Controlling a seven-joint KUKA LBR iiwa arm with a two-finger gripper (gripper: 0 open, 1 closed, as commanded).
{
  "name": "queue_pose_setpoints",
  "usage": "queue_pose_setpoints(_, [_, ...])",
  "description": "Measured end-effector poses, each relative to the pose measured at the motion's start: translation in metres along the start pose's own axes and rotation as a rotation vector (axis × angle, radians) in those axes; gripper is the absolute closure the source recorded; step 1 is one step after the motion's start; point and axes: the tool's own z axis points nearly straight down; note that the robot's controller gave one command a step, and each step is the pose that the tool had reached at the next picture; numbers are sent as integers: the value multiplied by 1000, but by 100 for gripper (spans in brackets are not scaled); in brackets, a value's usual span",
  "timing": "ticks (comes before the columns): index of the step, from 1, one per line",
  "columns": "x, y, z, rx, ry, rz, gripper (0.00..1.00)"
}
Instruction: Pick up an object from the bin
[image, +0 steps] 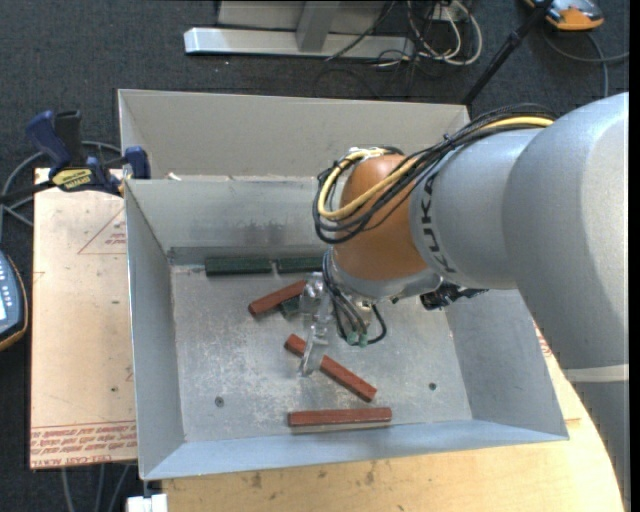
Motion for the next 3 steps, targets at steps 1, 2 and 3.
queue_pose_setpoints(1, [42, -12, 30, 3, -2, -237, 0])
queue_pose_setpoints(2, [40, -12, 28, 3, -4, -236, 100])
queue_pose_setpoints(3, [25, 23, -111, 0, -14, -251, 100])
